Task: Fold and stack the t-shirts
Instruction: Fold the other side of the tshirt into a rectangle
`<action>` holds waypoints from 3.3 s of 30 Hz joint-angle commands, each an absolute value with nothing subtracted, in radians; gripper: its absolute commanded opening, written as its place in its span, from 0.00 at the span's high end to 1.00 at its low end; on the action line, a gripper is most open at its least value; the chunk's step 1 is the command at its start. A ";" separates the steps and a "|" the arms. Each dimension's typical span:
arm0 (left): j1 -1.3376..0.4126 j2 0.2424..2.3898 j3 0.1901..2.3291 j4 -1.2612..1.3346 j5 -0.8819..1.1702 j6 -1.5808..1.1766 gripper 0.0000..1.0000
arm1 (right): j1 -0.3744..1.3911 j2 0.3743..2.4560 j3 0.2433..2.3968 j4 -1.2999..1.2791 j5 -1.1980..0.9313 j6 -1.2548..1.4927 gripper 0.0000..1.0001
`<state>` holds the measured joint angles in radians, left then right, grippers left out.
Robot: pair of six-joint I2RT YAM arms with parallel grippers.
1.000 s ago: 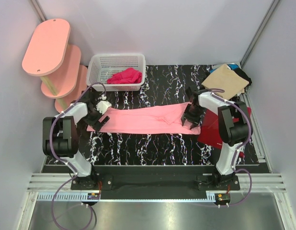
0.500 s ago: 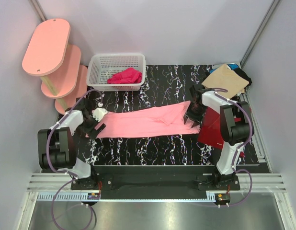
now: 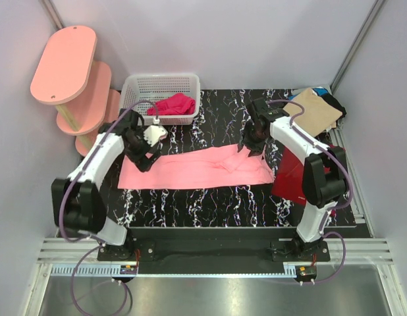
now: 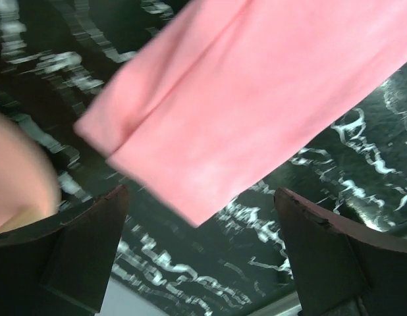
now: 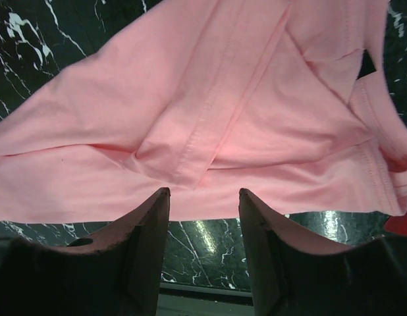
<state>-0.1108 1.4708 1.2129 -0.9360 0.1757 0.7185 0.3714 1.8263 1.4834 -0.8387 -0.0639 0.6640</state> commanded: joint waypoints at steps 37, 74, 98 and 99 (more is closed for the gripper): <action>-0.104 1.681 1.074 -0.729 0.087 0.660 0.01 | 0.810 2.062 1.721 -0.965 0.527 0.408 0.44; -0.098 1.644 1.052 -0.729 0.063 0.676 0.01 | 0.873 2.135 1.764 -1.011 0.603 0.388 0.53; -0.095 1.638 1.054 -0.729 0.068 0.683 0.01 | 0.899 2.213 1.798 -1.006 0.705 0.374 0.62; -0.094 1.637 1.054 -0.729 0.071 0.680 0.01 | 0.894 2.218 1.802 -1.005 0.706 0.373 0.64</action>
